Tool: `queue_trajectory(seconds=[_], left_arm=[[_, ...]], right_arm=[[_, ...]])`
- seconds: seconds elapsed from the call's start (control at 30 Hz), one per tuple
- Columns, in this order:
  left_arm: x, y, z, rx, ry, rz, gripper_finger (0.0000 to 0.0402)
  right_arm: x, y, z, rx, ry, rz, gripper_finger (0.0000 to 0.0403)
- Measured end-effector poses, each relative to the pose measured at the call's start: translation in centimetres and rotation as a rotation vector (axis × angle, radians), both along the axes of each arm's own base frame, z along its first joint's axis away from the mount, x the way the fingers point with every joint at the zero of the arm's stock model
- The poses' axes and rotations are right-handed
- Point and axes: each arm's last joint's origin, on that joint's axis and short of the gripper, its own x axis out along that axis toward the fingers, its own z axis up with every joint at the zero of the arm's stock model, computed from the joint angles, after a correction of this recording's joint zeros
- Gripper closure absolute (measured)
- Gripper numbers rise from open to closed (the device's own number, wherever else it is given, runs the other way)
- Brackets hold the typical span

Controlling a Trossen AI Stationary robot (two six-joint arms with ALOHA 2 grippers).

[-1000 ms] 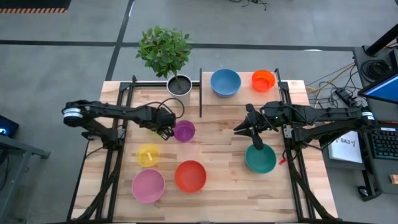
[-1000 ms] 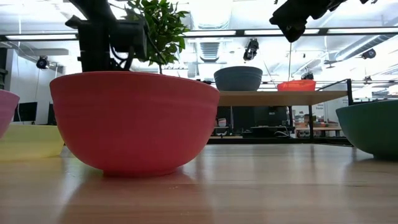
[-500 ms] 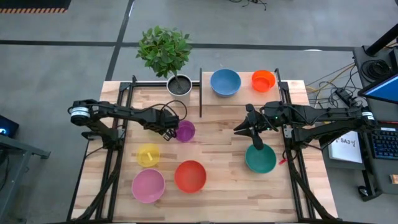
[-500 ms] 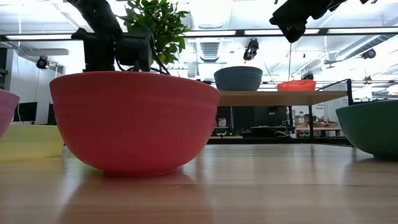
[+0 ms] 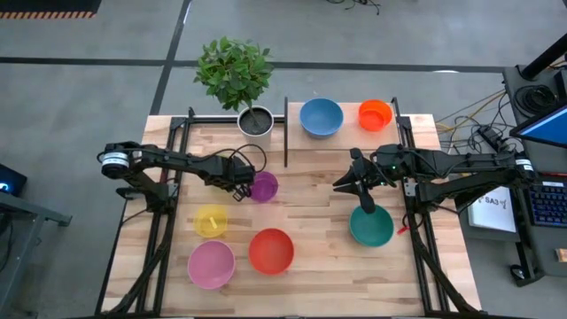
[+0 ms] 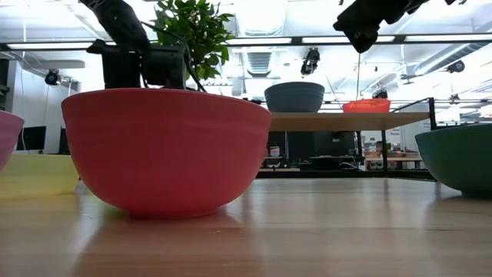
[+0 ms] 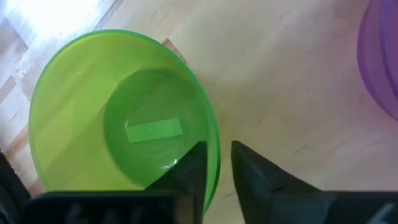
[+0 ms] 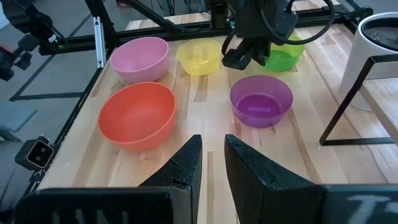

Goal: Place and stack bowls onto a shelf
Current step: Stack the light green bowl on top of the orange bowl on the shelf

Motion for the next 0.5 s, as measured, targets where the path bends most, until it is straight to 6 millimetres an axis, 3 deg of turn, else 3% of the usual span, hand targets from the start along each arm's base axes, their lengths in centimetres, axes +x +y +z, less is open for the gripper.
queue_trajectory(seconds=[0.1, 0.3, 0.5], left_arm=[[0.0, 0.0, 0.0, 0.0, 0.0, 0.0, 0.0394], [-0.1, -0.7, 0.3, -0.001, 0.004, -0.03, 0.04], [0.6, -3.0, 2.8, 0.003, 0.015, -0.216, 0.0401]], right_arm=[[0.0, 0.3, 0.0, -0.003, 0.0, 0.015, 0.0344], [-0.4, 1.6, 0.2, -0.012, -0.016, 0.087, 0.0344], [-0.7, 2.5, 0.5, -0.037, -0.031, 0.114, 0.0344]])
